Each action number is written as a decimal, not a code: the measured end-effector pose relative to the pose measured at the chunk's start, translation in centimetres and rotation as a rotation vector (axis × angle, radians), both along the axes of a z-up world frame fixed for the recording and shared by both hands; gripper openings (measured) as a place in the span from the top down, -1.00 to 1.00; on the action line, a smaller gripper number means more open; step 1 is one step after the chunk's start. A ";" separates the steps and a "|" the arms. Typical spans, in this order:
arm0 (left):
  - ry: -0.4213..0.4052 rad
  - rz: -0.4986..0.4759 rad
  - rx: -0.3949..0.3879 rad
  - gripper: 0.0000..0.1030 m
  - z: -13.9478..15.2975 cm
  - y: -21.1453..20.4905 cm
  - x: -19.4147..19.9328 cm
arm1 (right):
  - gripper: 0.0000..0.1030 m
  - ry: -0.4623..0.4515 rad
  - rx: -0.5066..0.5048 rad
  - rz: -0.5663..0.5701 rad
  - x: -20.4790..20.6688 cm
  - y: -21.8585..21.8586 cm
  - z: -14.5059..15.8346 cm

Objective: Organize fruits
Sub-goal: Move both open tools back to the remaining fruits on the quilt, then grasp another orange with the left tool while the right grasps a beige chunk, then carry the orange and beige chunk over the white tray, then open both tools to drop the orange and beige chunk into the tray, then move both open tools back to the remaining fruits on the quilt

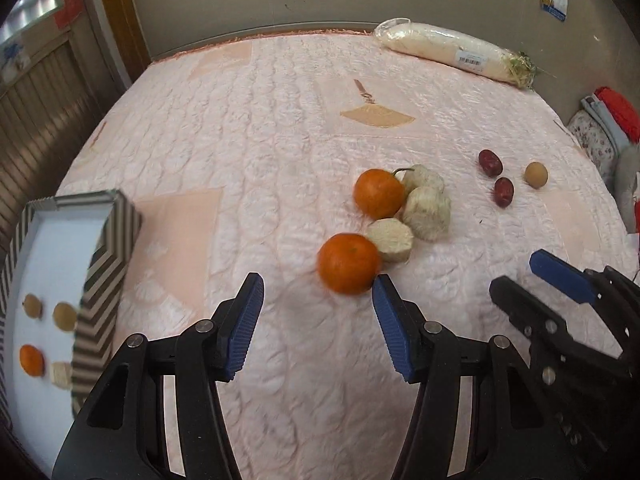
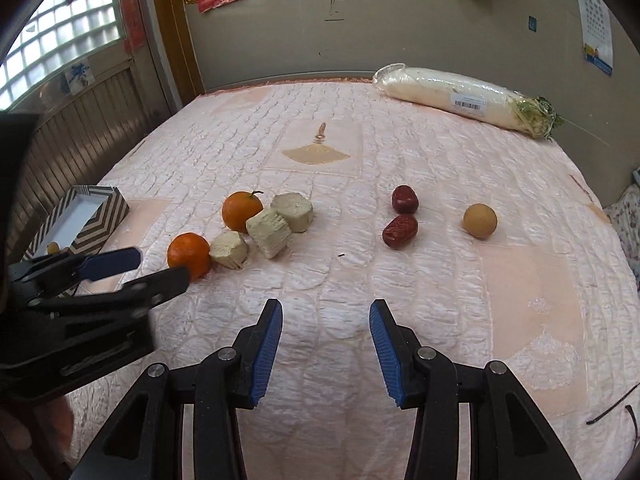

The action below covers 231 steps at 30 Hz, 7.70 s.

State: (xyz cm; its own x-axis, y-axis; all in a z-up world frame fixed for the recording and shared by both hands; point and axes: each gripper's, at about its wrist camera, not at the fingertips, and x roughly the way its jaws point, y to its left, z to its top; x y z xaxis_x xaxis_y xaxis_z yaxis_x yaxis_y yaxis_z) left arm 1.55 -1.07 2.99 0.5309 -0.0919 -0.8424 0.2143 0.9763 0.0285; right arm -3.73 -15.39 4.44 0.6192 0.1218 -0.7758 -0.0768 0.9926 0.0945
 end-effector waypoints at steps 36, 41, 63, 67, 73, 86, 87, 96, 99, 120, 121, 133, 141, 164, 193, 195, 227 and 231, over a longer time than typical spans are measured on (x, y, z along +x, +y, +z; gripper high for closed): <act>-0.012 -0.013 -0.034 -0.32 1.0 4.2 -0.7 | 0.15 0.002 0.021 0.116 4.4 3.9 -0.2; -0.017 -0.053 -0.038 -0.32 1.1 3.4 -1.0 | 0.15 0.017 0.023 0.092 4.1 2.9 -0.2; -0.036 -0.042 -0.041 0.36 -0.1 3.4 0.1 | 0.15 0.011 0.061 0.190 4.0 4.3 -0.4; -0.039 -0.012 -0.034 0.36 0.0 4.3 0.2 | 0.15 0.013 0.061 0.222 4.7 5.4 -0.7; -0.034 -0.002 -0.033 0.36 -0.1 4.3 0.3 | 0.40 0.025 0.021 0.248 5.9 6.8 -1.6; -0.023 -0.003 -0.114 0.36 -0.2 4.5 -0.4 | 0.49 -0.037 -0.028 0.147 2.4 5.8 -0.4; -0.023 -0.007 -0.123 0.37 -0.1 4.7 -0.6 | 0.49 -0.036 -0.027 0.141 1.9 5.8 -0.5; -0.034 0.003 -0.154 0.38 1.0 6.4 -2.4 | 0.49 -0.034 -0.002 0.126 -0.1 5.8 -0.2; -0.052 0.009 -0.135 0.38 1.6 6.6 -3.4 | 0.49 -0.048 -0.003 0.140 -0.8 6.6 0.3; -0.109 0.124 -0.091 0.38 3.8 12.5 -7.0 | 0.49 -0.096 -0.008 0.228 -2.6 13.1 3.2; -0.112 0.129 -0.090 0.38 3.9 12.8 -7.0 | 0.49 -0.098 -0.007 0.235 -2.6 13.5 3.3; -0.143 0.238 -0.067 0.38 4.7 18.0 -8.1 | 0.49 -0.120 -0.019 0.340 -2.8 18.6 4.4; -0.152 0.298 -0.060 0.38 4.6 20.8 -8.7 | 0.49 -0.127 -0.025 0.403 -2.7 21.6 4.8; -0.125 0.437 -0.041 0.38 3.0 27.0 -10.2 | 0.49 -0.095 -0.044 0.572 -3.4 29.4 3.4; 0.009 0.521 -0.100 0.34 0.0 30.1 -10.1 | 0.44 -0.003 -0.071 0.687 -2.9 34.2 -1.0; 0.013 0.521 -0.095 0.34 0.1 29.9 -10.1 | 0.39 -0.003 -0.056 0.690 -2.9 33.9 -0.9; -0.022 0.105 -0.140 -0.30 3.6 8.6 -4.4 | 0.24 -0.021 -0.019 0.079 0.5 5.2 1.0; 0.010 0.031 -0.146 -0.29 2.6 5.1 -2.3 | 0.24 -0.002 -0.052 0.026 1.4 1.2 0.5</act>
State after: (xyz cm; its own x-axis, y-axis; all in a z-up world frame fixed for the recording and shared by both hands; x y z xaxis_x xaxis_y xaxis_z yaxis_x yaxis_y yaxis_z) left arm -0.73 4.05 5.56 0.5267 -0.1975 -0.8268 0.1837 0.9761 -0.1161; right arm -2.38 -14.21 4.92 0.6175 0.0975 -0.7805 -0.1029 0.9938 0.0428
